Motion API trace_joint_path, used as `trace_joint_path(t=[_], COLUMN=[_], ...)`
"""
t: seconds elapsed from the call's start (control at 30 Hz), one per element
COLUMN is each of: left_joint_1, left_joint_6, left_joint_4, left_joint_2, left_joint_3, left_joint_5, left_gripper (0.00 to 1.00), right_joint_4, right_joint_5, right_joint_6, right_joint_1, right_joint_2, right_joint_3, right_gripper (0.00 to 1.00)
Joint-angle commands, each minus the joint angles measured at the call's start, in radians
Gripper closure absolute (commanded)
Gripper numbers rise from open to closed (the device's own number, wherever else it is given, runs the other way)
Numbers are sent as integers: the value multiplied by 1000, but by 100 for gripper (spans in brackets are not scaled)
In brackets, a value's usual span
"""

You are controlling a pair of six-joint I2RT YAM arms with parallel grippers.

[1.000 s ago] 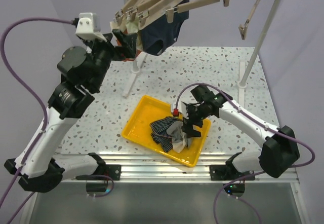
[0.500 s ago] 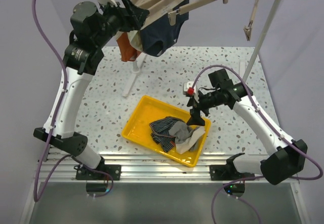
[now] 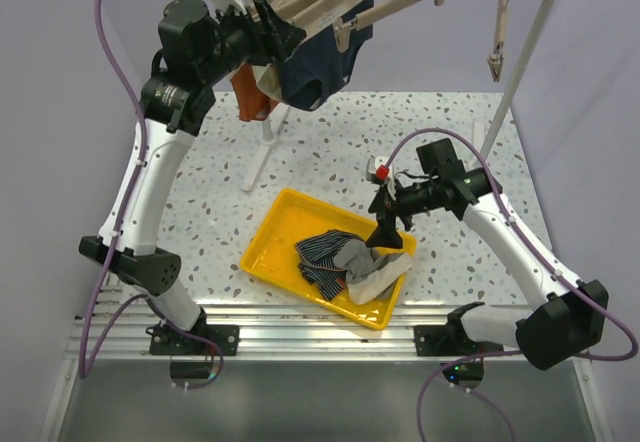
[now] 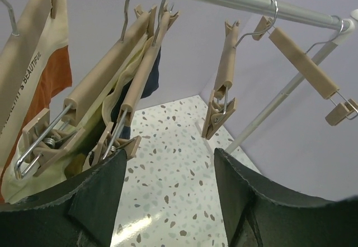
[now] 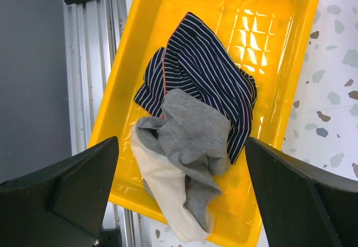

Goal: Remove the underwear clipped to the hanger
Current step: Adjust the hanger on the clothesline.

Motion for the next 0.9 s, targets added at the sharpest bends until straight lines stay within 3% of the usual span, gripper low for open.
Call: trace_joint_path(t=[0.0,0.17,0.47,0.87], left_joint_1=[9,9,9,9], left_joint_6=[42,101,196,294], left_joint_4=[0,51,209,396], left_joint_2=[-54,-151,-260,-194], left_joint_3=[-25,-133,-425,-483], left_joint_5=[-19,-77,-76,-106], left_gripper=[32,24,21,30], right_joint_4=[38,40,44,50], right_joint_5=[-37,-42,-45,-47], right_joint_6=[31,31,23,29], right_joint_1=[-8,-10,-11,-16], right_joint_2=[-32,-33,-22,-44], right_joint_3=[-14,-22,-14,-22], right_gripper=[1,1,1,1])
